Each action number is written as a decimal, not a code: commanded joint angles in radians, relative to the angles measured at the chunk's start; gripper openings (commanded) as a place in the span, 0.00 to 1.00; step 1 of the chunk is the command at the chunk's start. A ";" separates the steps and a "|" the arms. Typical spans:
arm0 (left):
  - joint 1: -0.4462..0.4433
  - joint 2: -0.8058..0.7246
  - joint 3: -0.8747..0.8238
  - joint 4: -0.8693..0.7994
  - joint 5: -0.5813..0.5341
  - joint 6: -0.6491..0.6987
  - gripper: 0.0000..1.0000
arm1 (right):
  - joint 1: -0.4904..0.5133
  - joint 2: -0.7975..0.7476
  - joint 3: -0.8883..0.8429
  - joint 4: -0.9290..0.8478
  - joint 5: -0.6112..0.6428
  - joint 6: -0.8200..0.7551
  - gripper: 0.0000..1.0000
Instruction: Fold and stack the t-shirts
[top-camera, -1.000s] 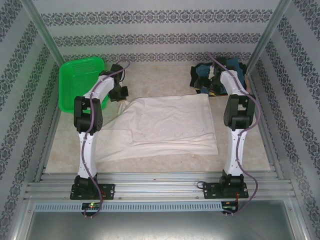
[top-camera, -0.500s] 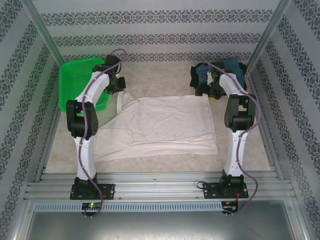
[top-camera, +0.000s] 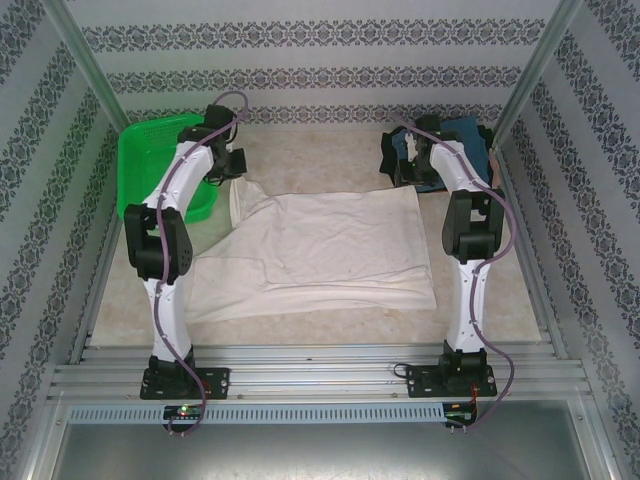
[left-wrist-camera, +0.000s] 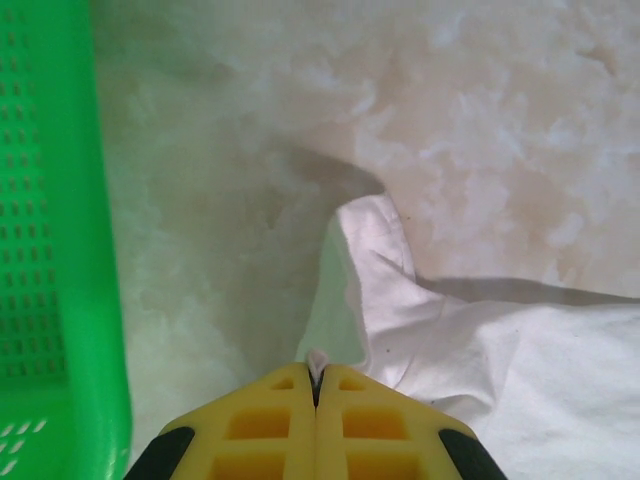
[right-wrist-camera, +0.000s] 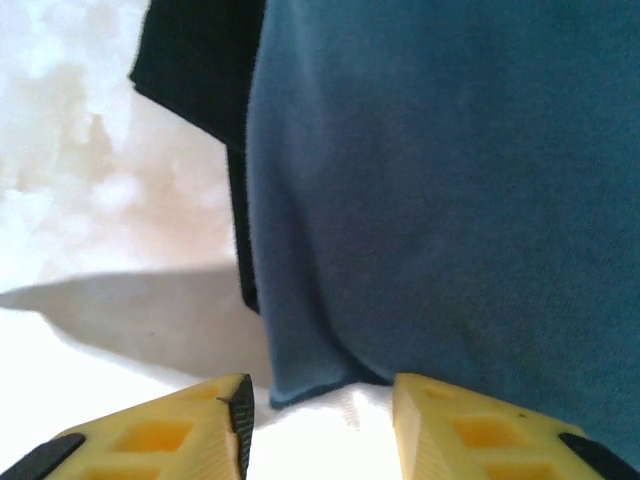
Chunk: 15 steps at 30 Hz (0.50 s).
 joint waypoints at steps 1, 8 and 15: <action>0.028 -0.055 -0.005 0.026 -0.026 0.031 0.00 | 0.002 0.030 0.012 -0.024 0.038 -0.006 0.37; 0.050 -0.067 0.007 0.027 -0.017 0.051 0.00 | 0.002 0.034 0.003 -0.018 0.046 0.008 0.16; 0.066 -0.064 0.034 0.020 -0.027 0.097 0.00 | -0.001 -0.005 -0.006 0.015 0.095 0.019 0.00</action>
